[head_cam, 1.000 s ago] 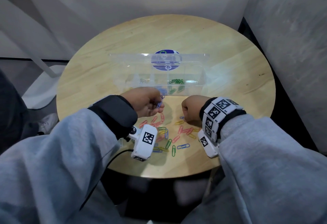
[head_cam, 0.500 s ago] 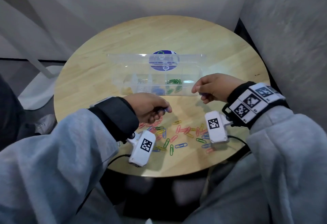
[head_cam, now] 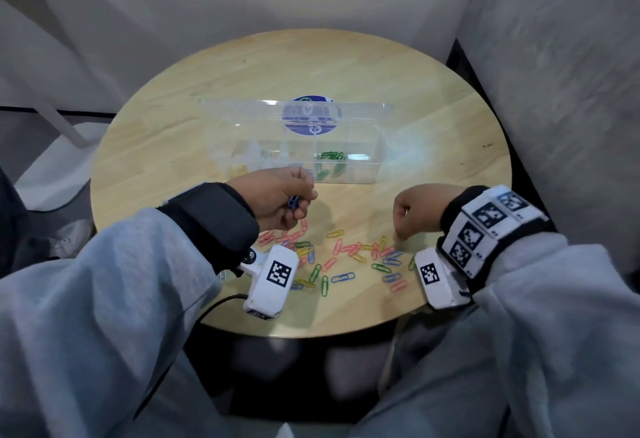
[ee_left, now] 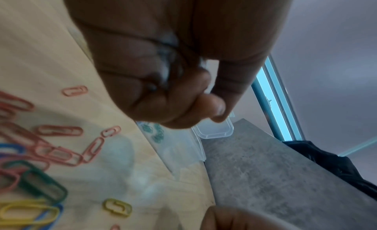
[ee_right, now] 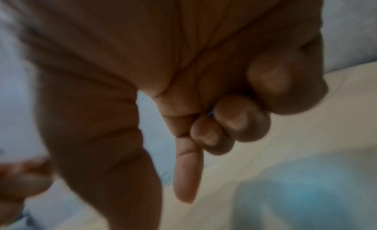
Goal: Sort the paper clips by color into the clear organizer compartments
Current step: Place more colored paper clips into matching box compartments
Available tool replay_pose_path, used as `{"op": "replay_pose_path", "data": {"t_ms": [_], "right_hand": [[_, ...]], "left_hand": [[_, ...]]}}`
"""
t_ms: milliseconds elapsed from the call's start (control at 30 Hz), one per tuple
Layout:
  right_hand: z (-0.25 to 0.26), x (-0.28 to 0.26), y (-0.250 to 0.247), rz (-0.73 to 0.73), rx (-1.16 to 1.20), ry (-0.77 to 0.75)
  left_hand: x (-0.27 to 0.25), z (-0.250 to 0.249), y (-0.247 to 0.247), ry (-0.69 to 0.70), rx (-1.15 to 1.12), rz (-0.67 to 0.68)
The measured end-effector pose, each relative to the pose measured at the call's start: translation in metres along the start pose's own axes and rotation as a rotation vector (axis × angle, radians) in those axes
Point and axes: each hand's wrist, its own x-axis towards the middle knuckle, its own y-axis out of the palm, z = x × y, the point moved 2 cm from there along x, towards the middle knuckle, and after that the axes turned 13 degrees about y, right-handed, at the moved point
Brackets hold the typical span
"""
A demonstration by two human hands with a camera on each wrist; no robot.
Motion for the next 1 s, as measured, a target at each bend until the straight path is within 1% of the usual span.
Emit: {"op": "replay_pose_path", "data": {"t_ms": [67,133,200,267,333,367,467,600,700,800,933,1000], "right_hand": [[0.004,0.0,0.012,0.045,-0.096,0.022],[0.006,0.002,0.023,0.076,-0.147,0.052],[0.007,0.004,0.03,0.056,-0.182,0.055],[0.01,0.008,0.035,0.029,-0.211,0.053],[0.013,0.013,0.037,0.026,-0.242,0.059],[0.014,0.014,0.038,0.022,-0.262,0.058],[0.015,0.017,0.037,0.003,-0.276,0.05],[0.012,0.016,0.036,0.03,-0.198,0.027],[0.007,0.011,0.028,0.029,-0.097,0.001],[-0.003,0.004,0.01,0.041,0.135,-0.045],[-0.017,0.004,0.0,0.086,0.509,-0.108],[-0.017,0.006,0.002,0.128,0.647,-0.119]], "left_hand": [[-0.001,0.001,0.002,-0.004,-0.022,0.033],[-0.001,0.004,0.004,-0.021,0.069,0.101],[-0.002,0.007,0.007,-0.042,0.298,0.179],[-0.002,0.01,0.009,-0.051,0.595,0.258],[-0.002,0.014,0.01,-0.029,0.858,0.295],[-0.001,0.014,0.011,-0.008,0.938,0.298],[0.001,0.018,0.012,0.032,1.07,0.324],[0.002,0.025,0.016,0.044,1.291,0.427],[0.003,0.03,0.023,0.106,1.439,0.486],[0.008,0.034,0.026,0.155,1.509,0.506],[0.014,0.034,0.024,0.146,1.55,0.49],[0.014,0.032,0.024,0.112,1.532,0.494]]}}
